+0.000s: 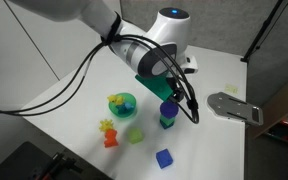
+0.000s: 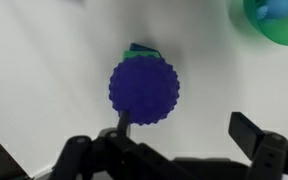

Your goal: Put the dark green bowl on the dark blue block then place the ball on top of them

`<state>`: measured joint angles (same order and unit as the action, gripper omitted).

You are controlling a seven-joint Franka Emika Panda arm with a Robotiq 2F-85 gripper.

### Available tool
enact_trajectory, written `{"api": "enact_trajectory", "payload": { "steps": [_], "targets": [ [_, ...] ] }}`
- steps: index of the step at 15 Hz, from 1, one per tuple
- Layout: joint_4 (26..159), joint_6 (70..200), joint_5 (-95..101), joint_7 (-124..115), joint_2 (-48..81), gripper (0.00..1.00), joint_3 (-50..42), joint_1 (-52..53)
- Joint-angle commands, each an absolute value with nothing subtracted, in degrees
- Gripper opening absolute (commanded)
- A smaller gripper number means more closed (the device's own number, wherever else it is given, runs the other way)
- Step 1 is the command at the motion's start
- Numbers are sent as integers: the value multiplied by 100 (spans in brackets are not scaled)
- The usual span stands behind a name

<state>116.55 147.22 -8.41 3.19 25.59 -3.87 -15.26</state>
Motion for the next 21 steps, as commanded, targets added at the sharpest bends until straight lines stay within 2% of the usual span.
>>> {"api": "enact_trajectory", "payload": {
  "steps": [1,10,21],
  "targets": [
    [12038,14120,-966,641,1858,100,-339,-1523],
    [12255,12248,-578,449,473,100,-483,-1042],
    [12303,10696,354,-626,-1220,100,-256,-454]
  ]
}}
